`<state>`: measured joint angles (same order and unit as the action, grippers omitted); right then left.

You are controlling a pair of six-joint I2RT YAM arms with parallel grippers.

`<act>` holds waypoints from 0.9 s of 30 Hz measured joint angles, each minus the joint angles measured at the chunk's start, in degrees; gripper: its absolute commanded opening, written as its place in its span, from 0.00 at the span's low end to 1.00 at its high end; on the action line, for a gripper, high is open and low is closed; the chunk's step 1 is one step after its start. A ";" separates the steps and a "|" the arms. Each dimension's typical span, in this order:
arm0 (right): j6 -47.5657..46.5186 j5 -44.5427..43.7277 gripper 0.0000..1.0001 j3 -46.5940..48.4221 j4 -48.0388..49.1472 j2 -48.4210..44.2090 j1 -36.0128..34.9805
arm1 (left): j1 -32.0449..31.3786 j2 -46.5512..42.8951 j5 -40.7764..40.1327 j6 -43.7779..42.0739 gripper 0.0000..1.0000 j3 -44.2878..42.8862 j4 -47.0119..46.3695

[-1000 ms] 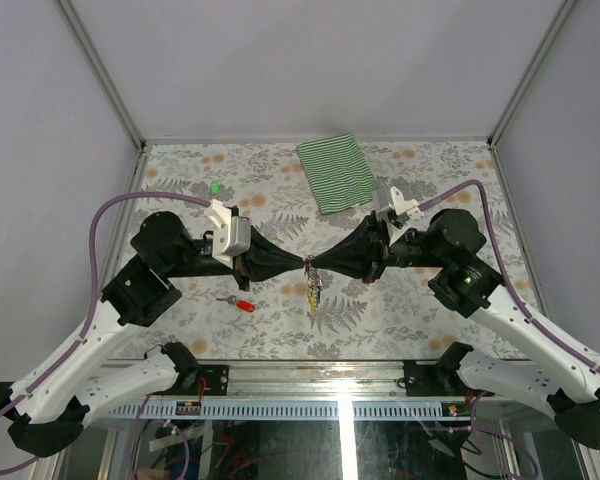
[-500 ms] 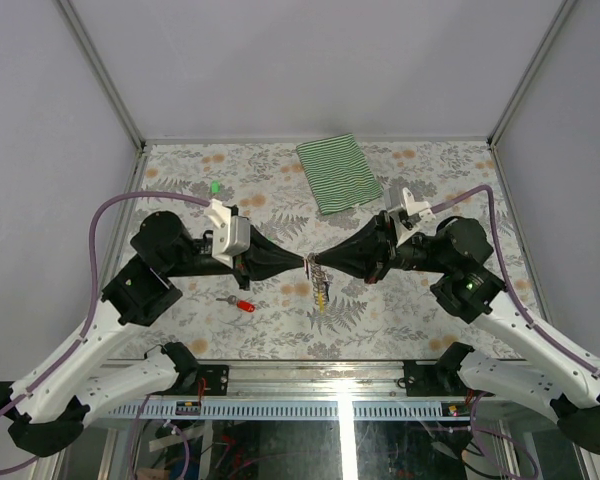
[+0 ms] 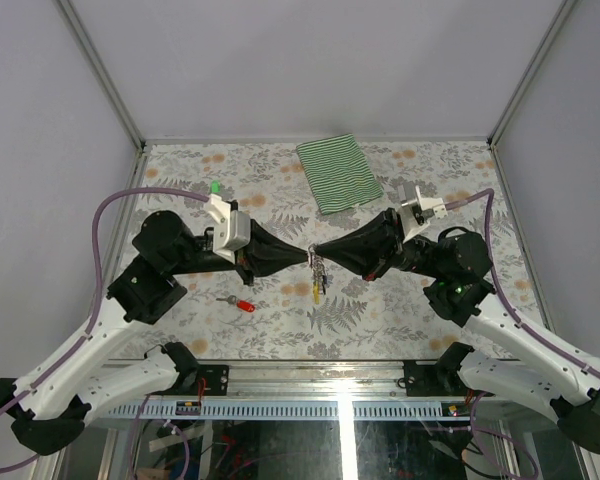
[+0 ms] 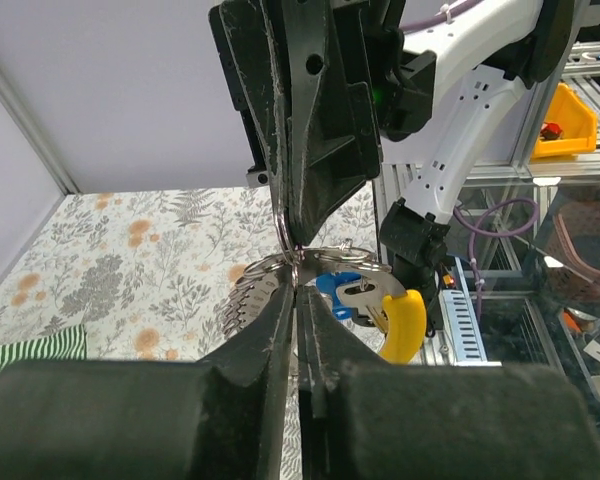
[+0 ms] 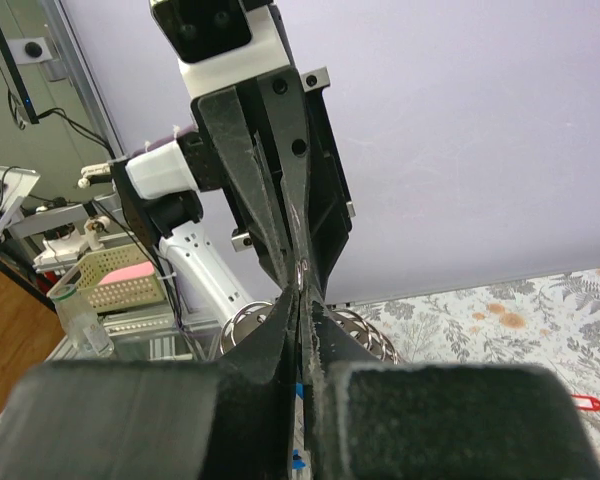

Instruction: Put the keys on the keyring

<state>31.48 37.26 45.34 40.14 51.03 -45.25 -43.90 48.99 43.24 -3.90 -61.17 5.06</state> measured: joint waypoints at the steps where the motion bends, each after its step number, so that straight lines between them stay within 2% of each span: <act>1: 0.35 -0.22 0.00 -0.28 0.94 0.02 -0.02 | 0.00 -0.04 -0.02 0.50 0.06 0.26 -0.81; 6: 0.44 -0.37 0.00 -0.98 4.07 0.02 -0.02 | 0.00 -1.77 -2.58 4.96 0.17 4.52 -6.32; 10: -1.40 -0.31 0.00 -0.98 4.22 -0.50 -0.02 | 0.00 -4.42 -5.70 10.86 0.21 9.84 -14.25; 16: -4.92 -0.11 0.00 -0.98 2.21 -1.73 -0.02 | 0.00 -5.31 -8.20 18.84 0.26 13.42 -26.71; 21: -6.91 -0.09 0.00 -0.98 0.66 -1.79 -0.02 | 0.00 -4.52 -8.50 22.53 0.27 13.92 -32.63; 27: -7.61 -0.11 0.00 -0.98 -0.17 -1.81 -0.02 | -0.44 -2.40 -8.44 24.22 0.27 13.94 -35.15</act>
<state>23.88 37.15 44.36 39.97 49.21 -45.28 -44.34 46.59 34.81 20.32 -47.22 -30.09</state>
